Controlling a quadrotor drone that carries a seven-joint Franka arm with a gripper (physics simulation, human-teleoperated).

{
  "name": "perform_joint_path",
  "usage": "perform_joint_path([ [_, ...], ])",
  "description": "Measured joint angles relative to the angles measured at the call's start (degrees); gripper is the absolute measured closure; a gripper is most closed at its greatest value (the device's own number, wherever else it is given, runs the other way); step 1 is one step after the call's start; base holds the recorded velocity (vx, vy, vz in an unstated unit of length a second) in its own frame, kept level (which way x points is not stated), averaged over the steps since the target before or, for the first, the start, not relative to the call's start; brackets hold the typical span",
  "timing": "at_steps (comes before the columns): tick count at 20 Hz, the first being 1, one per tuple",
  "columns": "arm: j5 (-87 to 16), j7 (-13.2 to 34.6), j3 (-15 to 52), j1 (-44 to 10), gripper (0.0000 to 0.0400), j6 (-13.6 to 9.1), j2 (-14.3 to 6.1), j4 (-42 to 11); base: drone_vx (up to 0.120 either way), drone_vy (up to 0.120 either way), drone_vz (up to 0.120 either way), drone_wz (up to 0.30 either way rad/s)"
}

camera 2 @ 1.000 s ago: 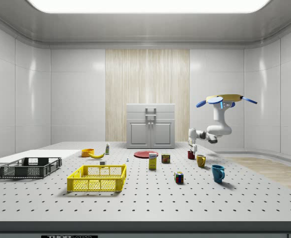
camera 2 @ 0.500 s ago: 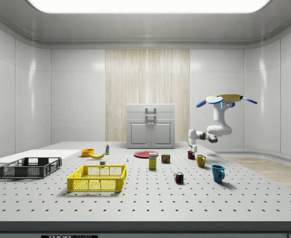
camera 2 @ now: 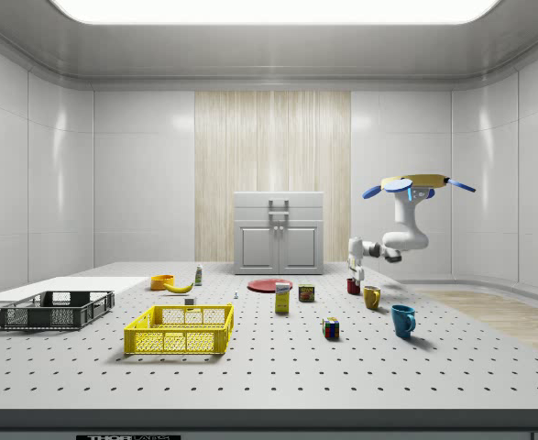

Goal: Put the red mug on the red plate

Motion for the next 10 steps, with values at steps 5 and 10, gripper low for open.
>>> perform_joint_path([
  [5, 3.87, 0.67, 3.88, -0.54, 0.0298, -0.64, -0.44, -0.37, 0.08, -0.064, 0.12, 0.0],
  [10, 5.94, 1.06, 5.8, -0.93, 0.0299, -0.32, -1.27, -0.45, 0.12, -0.12, 0.12, 0.0],
])
